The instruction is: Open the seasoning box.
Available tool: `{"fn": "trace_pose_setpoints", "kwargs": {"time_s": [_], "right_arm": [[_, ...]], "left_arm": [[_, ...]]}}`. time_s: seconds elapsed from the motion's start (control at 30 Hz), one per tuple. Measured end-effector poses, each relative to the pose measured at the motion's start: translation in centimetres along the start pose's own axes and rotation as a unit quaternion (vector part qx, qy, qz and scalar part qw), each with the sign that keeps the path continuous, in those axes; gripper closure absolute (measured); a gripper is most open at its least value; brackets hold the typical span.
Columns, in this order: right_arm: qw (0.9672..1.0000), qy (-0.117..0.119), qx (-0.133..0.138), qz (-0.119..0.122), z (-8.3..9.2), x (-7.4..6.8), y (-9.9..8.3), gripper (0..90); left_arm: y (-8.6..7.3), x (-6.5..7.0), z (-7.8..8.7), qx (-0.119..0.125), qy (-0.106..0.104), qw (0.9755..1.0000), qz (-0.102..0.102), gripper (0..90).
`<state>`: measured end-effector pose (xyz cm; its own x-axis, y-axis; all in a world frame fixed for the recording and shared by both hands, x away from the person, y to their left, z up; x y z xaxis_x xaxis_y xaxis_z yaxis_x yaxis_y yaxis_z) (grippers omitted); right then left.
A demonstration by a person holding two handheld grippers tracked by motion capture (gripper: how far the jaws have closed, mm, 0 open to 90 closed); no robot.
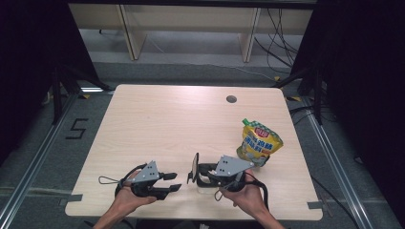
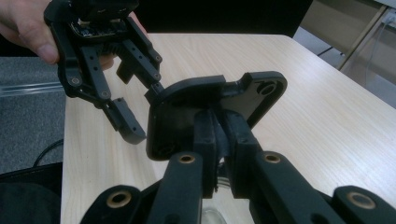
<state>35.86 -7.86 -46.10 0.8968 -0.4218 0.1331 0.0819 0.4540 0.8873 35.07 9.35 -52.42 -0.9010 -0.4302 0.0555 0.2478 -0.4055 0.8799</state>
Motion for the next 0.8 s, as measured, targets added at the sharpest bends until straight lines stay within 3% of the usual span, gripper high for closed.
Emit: {"fn": "trace_pose_setpoints", "kwargs": {"time_s": [0.03,0.17,0.2,0.3,0.37,0.43,0.47,0.53,0.6,0.63,0.73,0.77,0.8], "right_arm": [[1.0000,0.002,-0.002,0.001,-0.2,-0.1,0.1,84.9],[1.0000,0.003,-0.003,0.002,-0.5,-0.2,0.2,84.9],[1.0000,0.001,-0.003,0.004,-0.6,-0.2,0.2,85.1],[1.0000,0.001,-0.004,0.008,-0.8,-0.2,0.4,85.2],[1.0000,0.001,-0.006,0.008,-1.0,-0.2,0.4,85.4],[0.9999,0.001,-0.008,0.011,-1.2,-0.2,0.4,85.4],[0.9999,0.002,-0.008,0.012,-1.2,-0.2,0.5,85.5],[0.9998,0.003,-0.010,0.015,-1.4,-0.3,0.5,85.6],[0.9998,0.003,-0.012,0.018,-1.6,-0.3,0.4,85.6],[0.9998,0.004,-0.013,0.016,-1.6,-0.4,0.4,85.6],[0.9997,-0.001,-0.013,0.018,-1.7,-0.3,0.4,85.6],[0.9997,0.001,-0.014,0.018,-1.6,-0.3,0.4,85.6],[0.9998,-0.001,-0.013,0.018,-1.6,-0.2,0.4,85.6]], "left_arm": [[0.0,-0.1,0.1,-0.001,-0.003,0.9999,-0.010,55.3],[-0.6,0.0,0.4,-0.002,-0.001,1.0000,0.003,53.7],[-0.7,-0.1,0.6,-0.005,-0.003,1.0000,-0.008,53.0],[-1.1,0.0,0.8,-0.006,-0.002,0.9999,0.009,50.6],[-1.3,-0.1,0.9,-0.009,0.000,1.0000,0.002,50.0],[-1.4,-0.1,1.0,-0.010,0.002,0.9999,0.010,50.1],[-1.4,-0.3,1.0,-0.010,0.002,0.9999,-0.001,50.2],[-1.3,-0.2,1.1,-0.010,0.005,0.9999,0.005,50.8],[-1.2,0.0,1.0,-0.009,-0.002,1.0000,-0.002,51.3],[-1.3,0.1,1.0,-0.010,0.001,0.9999,0.005,51.3],[-1.3,0.1,0.7,-0.009,-0.005,0.9999,-0.007,52.3],[-1.3,0.2,0.6,-0.009,-0.001,0.9999,0.008,52.7],[-1.4,0.1,0.6,-0.013,-0.002,0.9999,-0.002,53.3]]}}
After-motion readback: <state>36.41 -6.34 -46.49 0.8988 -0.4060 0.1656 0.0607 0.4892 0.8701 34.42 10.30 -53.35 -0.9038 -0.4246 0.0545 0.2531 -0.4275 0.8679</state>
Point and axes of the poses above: each handheld gripper's, and its own axes: z roughly backward along the jaws, y roughly out of its top, x roughly to its right, the point moved 7 cm from there along -z, roughly forward along the jaws, and after that the axes turned 3 degrees about -z, right-handed, at the moved point
